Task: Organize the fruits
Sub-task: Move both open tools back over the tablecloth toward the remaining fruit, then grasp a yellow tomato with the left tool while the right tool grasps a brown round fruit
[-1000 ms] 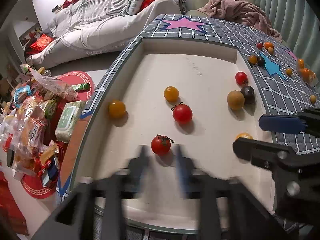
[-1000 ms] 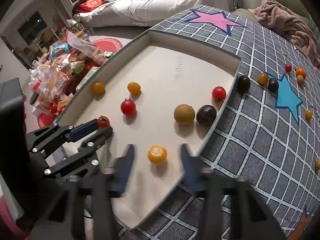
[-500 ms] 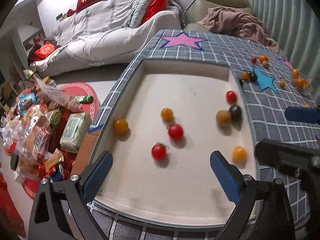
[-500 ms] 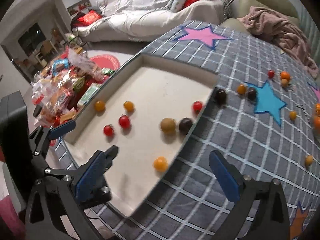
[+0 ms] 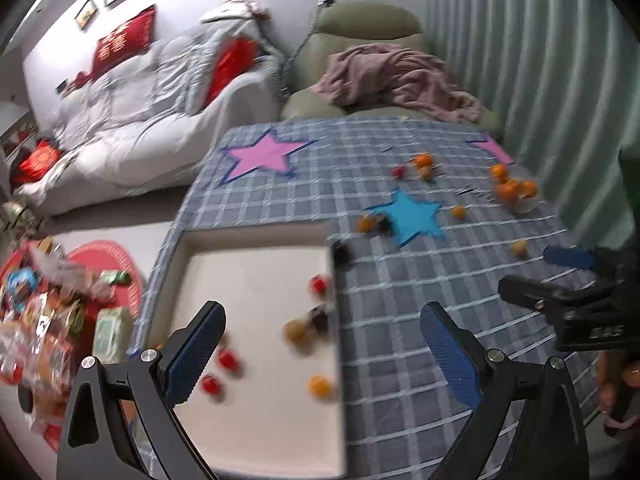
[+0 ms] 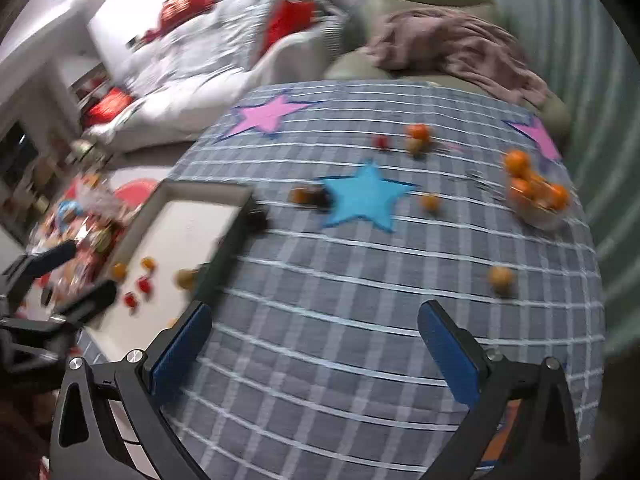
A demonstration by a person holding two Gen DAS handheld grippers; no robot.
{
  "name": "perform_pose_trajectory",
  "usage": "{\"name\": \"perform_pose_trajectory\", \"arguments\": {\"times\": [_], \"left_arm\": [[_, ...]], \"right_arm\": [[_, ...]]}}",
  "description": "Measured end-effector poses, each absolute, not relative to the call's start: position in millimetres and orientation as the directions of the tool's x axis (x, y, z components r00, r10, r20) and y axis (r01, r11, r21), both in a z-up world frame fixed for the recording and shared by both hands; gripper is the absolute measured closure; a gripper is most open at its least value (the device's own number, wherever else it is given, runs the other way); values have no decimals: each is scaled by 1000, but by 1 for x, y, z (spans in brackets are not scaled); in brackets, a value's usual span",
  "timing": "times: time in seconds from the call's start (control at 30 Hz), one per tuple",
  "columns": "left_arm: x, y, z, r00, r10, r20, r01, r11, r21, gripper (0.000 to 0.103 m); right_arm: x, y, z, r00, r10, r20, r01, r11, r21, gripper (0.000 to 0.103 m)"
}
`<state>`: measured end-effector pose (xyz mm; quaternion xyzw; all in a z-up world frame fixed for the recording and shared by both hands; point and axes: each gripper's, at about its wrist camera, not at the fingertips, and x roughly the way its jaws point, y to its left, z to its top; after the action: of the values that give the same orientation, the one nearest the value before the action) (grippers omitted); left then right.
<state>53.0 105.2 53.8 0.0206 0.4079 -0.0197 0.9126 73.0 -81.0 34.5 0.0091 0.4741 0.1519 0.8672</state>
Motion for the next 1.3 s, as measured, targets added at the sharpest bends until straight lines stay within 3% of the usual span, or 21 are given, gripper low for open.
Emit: {"name": "perform_pose_trajectory", "arguments": {"times": [0.33, 0.73, 1.0, 1.13, 1.2, 1.27, 1.3], "left_arm": [[127, -9, 40, 653, -34, -757, 204, 970, 132, 5], [216, -76, -37, 604, -26, -796, 226, 964, 140, 5], [249, -92, -61, 610, -36, -791, 234, 963, 137, 5], [261, -98, -70, 591, -32, -806, 247, 959, 142, 28], [265, -100, -77, 575, -40, -817, 254, 958, 131, 29], [263, -101, -78, 582, -57, -811, 254, 960, 114, 35], [262, -101, -78, 576, -77, -814, 261, 961, 95, 44]], "right_arm": [[94, -184, -17, 508, 107, -855, -48, 994, 96, 0], [125, -197, -45, 571, 59, -819, -58, 998, 31, 0], [145, -195, -57, 579, 84, -811, -86, 995, 41, 0], [152, -194, -62, 579, 86, -811, -85, 995, 45, 2], [155, -193, -65, 576, 93, -813, -86, 995, 53, 3], [156, -190, -64, 583, 90, -808, -94, 995, 43, 14], [156, -190, -64, 586, 92, -805, -100, 994, 42, 18]]}}
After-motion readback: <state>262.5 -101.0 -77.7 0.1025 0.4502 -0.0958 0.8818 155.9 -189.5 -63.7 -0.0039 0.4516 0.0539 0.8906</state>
